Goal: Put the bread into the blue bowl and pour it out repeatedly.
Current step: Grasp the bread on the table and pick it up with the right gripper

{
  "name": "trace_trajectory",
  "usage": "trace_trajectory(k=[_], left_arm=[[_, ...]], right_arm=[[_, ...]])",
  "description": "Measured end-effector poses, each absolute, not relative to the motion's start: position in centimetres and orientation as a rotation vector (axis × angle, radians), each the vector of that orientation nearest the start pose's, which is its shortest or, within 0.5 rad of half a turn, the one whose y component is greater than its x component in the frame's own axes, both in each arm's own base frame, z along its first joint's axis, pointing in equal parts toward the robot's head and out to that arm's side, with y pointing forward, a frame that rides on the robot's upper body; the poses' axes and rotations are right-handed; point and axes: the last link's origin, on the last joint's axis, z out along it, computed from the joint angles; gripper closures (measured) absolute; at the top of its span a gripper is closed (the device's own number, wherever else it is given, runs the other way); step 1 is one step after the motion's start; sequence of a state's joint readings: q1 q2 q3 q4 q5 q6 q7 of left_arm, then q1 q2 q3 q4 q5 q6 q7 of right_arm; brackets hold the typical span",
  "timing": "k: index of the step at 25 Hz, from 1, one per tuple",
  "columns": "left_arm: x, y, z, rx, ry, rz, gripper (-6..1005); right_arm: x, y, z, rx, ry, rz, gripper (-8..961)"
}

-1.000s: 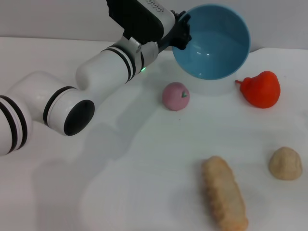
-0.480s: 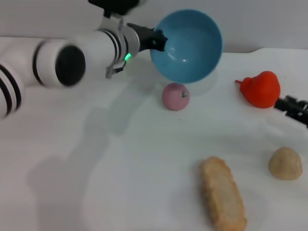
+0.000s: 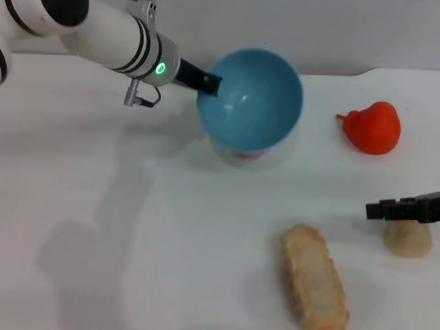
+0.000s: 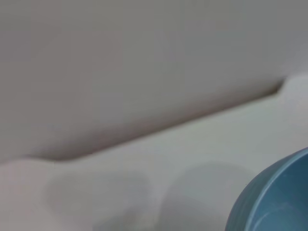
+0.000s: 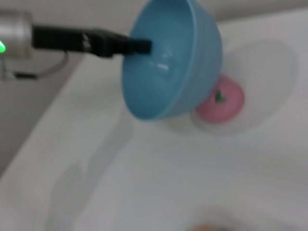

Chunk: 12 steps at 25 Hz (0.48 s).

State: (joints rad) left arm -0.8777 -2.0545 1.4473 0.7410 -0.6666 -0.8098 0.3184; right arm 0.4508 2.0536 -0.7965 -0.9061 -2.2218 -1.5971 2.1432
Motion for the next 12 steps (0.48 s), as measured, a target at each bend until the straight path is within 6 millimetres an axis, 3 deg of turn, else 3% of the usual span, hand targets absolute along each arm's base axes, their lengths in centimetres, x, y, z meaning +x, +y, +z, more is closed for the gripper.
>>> trace_trajectory(k=[6, 12], left_arm=[[-16.5, 43.5, -4.6, -2.322, -1.141, 0.165, 1001], [-16.3, 42.7, -4.3, -2.352, -1.149, 0.192, 1000]], right_arm=[[27.6, 32.0, 1.3, -2.633, 1.512, 0.101, 473], [26.5, 32.3, -0.6, -2.69, 1.483, 0.006, 476]])
